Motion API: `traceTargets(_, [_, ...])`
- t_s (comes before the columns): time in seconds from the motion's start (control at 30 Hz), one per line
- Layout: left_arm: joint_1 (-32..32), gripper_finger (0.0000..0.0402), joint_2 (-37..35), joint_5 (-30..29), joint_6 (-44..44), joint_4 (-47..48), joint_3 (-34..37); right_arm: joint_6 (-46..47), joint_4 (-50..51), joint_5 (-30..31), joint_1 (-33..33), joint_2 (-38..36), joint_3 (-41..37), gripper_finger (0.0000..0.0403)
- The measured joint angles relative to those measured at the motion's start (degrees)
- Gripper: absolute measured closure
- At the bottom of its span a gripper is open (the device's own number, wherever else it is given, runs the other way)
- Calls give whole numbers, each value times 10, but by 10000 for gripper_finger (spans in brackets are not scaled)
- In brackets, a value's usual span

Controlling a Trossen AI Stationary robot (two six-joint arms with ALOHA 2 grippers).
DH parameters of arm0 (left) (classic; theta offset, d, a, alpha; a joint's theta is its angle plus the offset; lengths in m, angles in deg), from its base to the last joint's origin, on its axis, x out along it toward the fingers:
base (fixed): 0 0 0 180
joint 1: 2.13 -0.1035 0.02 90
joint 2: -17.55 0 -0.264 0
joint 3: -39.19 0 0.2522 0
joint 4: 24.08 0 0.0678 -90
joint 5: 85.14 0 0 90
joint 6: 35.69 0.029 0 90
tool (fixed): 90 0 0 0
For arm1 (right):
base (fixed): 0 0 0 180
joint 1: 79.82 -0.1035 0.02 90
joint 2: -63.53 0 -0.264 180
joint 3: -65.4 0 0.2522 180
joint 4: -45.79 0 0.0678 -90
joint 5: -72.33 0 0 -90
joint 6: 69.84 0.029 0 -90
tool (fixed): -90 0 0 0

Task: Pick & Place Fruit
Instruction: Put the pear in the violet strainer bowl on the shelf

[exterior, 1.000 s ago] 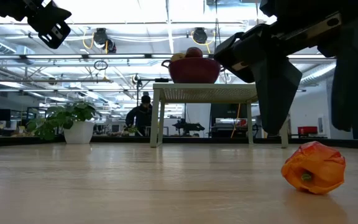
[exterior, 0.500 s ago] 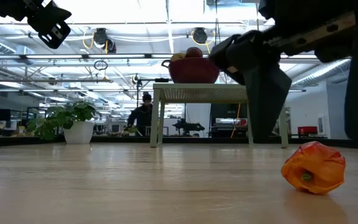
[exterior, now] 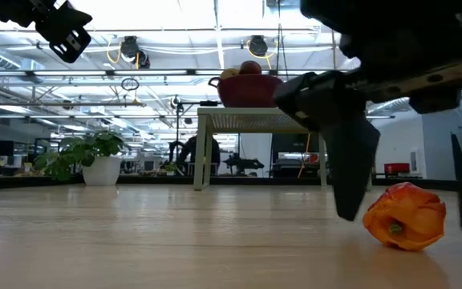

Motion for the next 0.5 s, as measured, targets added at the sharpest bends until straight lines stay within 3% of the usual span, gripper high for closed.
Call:
traceTargets(0.23, [0, 241, 0, 0, 11, 1, 0, -12, -15, 1, 4, -1, -13, 178])
traceTargets(0.5, [0, 241, 0, 0, 19, 19, 0, -12, -43, 0, 5, -2, -21, 225])
